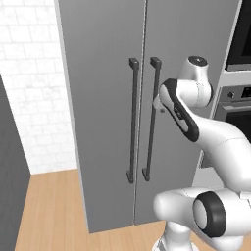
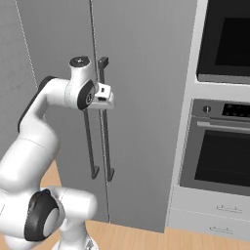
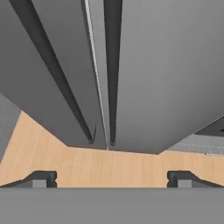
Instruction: Take the strawberry from the fridge and place it on top of the pancake, located on the dining counter.
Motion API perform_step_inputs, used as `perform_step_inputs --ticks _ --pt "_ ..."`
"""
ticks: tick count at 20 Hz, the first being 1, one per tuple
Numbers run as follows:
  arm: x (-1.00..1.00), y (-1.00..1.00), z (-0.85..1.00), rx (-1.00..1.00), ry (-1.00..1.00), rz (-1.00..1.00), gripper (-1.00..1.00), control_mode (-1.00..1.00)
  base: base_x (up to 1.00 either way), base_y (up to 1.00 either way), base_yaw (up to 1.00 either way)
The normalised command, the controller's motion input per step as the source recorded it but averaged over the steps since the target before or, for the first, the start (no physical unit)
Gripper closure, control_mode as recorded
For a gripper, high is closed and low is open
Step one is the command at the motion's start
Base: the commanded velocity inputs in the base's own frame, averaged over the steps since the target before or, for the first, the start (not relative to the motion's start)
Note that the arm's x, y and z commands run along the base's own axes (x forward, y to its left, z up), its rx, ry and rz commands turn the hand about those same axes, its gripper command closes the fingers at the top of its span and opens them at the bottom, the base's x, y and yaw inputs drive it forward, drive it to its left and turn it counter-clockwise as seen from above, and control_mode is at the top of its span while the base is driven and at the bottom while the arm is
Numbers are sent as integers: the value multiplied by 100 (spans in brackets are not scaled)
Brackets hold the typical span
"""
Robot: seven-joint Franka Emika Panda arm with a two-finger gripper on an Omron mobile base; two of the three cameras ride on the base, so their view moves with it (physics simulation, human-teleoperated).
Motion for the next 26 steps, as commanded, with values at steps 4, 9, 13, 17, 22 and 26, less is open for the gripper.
perform_step_inputs --ticks 4,9,13,17,22,26 --pt "-2 0 6 0 -21 0 -100 -100 0 0 0" --pt "2 -18 5 -2 -25 0 -100 -100 0 0 0" --pt "28 -6 13 0 -11 0 -100 -100 0 0 0" --pt "46 0 7 0 0 0 -100 -100 0 0 0" --pt "13 1 0 0 0 -1 -100 -100 0 0 0" --pt "-5 0 0 0 0 0 -100 -100 0 0 0"
